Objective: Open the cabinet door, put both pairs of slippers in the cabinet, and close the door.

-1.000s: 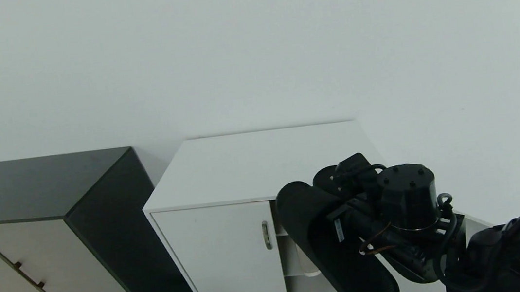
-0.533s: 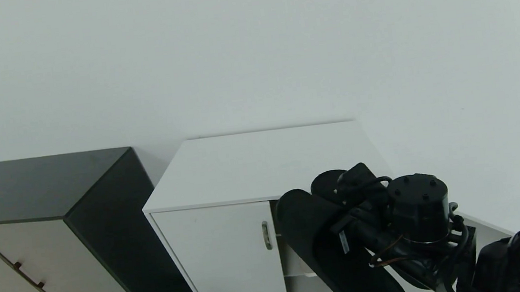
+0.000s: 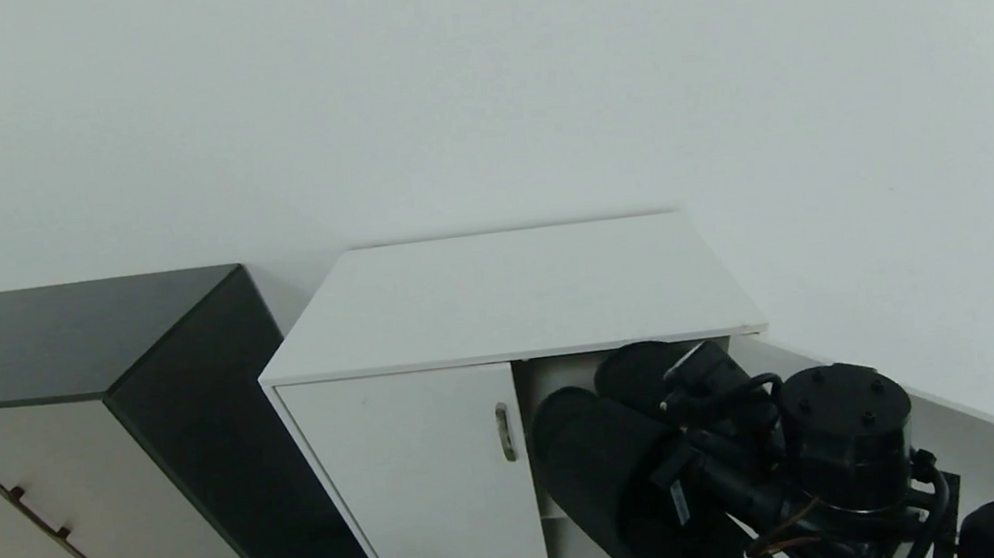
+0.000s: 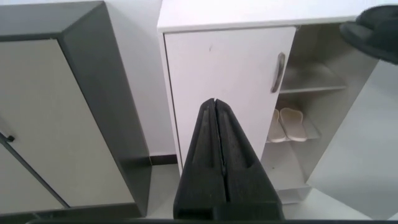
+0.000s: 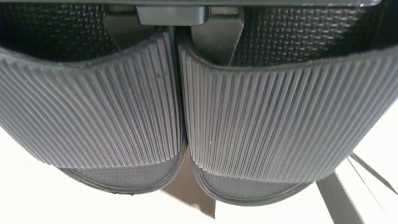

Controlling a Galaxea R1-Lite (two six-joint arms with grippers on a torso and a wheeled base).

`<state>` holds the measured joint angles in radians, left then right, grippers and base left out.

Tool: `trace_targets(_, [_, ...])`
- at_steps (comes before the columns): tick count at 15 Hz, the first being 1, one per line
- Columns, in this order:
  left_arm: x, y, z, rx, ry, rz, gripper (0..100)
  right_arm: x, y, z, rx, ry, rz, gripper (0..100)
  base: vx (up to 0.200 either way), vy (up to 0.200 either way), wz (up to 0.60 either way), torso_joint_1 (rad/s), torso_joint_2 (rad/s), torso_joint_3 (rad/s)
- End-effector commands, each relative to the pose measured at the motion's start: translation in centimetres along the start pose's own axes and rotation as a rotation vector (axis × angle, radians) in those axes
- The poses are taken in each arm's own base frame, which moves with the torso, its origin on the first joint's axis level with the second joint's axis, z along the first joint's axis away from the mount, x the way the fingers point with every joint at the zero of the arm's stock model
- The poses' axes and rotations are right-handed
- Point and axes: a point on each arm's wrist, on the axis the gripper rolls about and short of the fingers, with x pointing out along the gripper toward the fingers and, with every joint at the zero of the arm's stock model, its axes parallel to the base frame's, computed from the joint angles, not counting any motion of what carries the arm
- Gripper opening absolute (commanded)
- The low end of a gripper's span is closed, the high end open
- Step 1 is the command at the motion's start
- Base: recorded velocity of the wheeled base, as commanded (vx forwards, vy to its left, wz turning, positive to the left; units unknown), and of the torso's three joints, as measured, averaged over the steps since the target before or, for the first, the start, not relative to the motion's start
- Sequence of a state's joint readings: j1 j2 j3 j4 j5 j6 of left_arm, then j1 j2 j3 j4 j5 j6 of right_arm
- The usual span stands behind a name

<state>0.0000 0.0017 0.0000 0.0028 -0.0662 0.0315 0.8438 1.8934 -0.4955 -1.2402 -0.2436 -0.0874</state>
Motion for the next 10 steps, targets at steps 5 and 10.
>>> trace_targets(5, [0.0, 0.0, 0.0, 0.001, 0.0, 0.0, 0, -0.57, 0.81, -0.79, -0.007, 0.0, 0.028, 0, 0.0, 0.0, 0.0, -0.221, 0.55, 0.315])
trace_targets(10, [0.0, 0.0, 0.0, 0.001, 0.0, 0.0, 0, -0.59, 0.81, -0.81, -0.007, 0.0, 0.028, 0, 0.0, 0.0, 0.0, -0.208, 0.53, 0.319])
